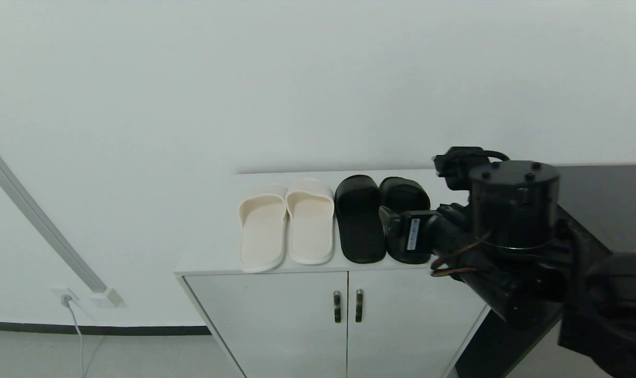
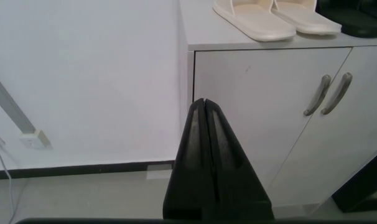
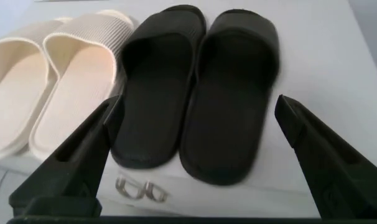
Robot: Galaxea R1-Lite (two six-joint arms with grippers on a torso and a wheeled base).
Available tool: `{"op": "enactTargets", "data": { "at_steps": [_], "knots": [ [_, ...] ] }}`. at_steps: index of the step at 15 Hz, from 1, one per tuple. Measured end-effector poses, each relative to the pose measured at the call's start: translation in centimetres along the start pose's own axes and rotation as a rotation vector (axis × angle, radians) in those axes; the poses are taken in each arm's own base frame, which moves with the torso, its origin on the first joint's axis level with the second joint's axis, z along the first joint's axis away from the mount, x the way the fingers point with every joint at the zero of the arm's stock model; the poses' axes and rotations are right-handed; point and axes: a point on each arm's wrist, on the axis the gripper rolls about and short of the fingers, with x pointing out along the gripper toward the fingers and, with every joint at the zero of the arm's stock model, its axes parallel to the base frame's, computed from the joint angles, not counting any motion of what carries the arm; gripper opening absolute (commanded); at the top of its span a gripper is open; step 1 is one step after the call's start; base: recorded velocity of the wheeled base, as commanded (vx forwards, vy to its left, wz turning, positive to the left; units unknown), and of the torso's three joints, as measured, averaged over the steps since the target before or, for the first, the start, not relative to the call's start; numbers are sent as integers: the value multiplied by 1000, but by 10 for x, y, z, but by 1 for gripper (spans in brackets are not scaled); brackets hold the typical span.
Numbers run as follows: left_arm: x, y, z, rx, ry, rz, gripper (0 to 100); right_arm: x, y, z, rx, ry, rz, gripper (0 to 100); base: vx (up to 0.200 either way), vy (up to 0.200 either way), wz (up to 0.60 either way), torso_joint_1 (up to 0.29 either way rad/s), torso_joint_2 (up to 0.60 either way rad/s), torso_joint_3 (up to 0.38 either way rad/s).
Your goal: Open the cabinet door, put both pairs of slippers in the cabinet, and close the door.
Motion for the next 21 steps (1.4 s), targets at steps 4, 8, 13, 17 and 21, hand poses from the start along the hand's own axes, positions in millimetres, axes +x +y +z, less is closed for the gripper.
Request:
{"op": "enactTargets", "data": {
  "at_steps": [4,8,13,17,21],
  "knots": [
    [0,0,0,0,0,0,0,48,18,-6,-2,-18,-75,100,0,0,0,0,0,0],
    [0,0,0,0,0,0,0,97,10,-19,-11,-9,-155,100,0,0,0,0,0,0],
    [0,0,0,0,0,0,0,144,6,-29,-47,-23,-205,100,0,0,0,0,0,0],
    [0,0,0,0,0,0,0,163,8,-28,-74,-49,-216,100,0,0,0,0,0,0],
    [0,0,0,-1,0,0,0,172,13,-28,-80,-58,-216,0,0,0,0,0,0,0]
  ]
}}
